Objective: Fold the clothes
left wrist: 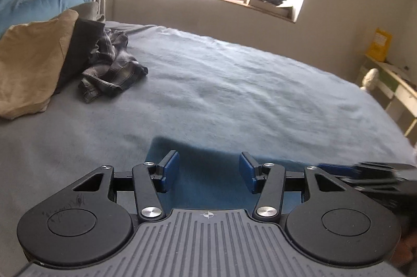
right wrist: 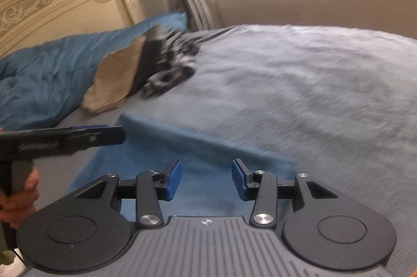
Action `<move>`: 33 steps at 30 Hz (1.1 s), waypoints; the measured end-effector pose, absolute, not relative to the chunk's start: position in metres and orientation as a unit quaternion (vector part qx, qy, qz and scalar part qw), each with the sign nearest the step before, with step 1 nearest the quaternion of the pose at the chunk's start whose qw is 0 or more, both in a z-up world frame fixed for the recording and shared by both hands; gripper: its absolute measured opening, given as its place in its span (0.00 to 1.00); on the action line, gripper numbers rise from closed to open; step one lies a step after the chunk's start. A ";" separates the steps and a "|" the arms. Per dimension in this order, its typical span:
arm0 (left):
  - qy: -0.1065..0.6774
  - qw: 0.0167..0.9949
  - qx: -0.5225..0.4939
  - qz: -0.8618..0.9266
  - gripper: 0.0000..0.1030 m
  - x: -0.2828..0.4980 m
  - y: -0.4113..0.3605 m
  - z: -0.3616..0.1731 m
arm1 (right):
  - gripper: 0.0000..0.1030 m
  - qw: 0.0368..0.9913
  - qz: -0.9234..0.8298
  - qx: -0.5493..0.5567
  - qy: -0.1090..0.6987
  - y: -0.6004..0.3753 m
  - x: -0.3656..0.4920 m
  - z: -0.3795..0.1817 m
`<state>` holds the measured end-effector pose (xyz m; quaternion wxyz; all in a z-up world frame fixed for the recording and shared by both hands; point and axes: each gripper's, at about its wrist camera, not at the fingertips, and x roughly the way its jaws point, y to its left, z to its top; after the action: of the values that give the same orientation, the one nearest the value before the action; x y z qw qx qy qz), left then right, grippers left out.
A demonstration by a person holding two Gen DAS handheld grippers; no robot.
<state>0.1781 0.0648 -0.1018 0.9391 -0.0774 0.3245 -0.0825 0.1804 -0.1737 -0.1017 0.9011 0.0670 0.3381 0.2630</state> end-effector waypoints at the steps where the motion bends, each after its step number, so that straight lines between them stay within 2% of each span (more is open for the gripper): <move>1: 0.326 0.939 -0.077 -0.078 0.49 0.183 0.064 -0.107 | 0.41 0.904 0.259 0.068 0.334 -0.176 0.184 -0.105; 6: 0.339 0.935 -0.081 -0.059 0.49 0.196 0.069 -0.130 | 0.36 0.897 0.250 0.087 0.356 -0.179 0.201 -0.139; 18: 0.354 0.921 -0.145 -0.076 0.49 0.207 0.089 -0.138 | 0.34 0.890 0.254 0.120 0.360 -0.188 0.209 -0.147; 23: 0.353 0.920 -0.155 -0.079 0.49 0.207 0.092 -0.140 | 0.34 0.863 0.253 0.218 0.379 -0.211 0.213 -0.148; 28: 0.351 0.922 -0.147 -0.075 0.49 0.206 0.089 -0.139 | 0.20 0.804 0.233 0.374 0.399 -0.250 0.220 -0.168; 31: 0.348 0.923 -0.146 -0.076 0.50 0.205 0.090 -0.140 | 0.24 0.785 0.205 0.437 0.388 -0.271 0.213 -0.172; 33: 0.346 0.924 -0.146 -0.075 0.49 0.204 0.089 -0.140 | 0.24 0.792 0.198 0.438 0.377 -0.278 0.209 -0.166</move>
<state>0.2038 0.0893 -0.1400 0.9237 -0.1462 0.3461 -0.0754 0.2090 -0.2778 -0.1659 0.7921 0.4375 0.3769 0.1977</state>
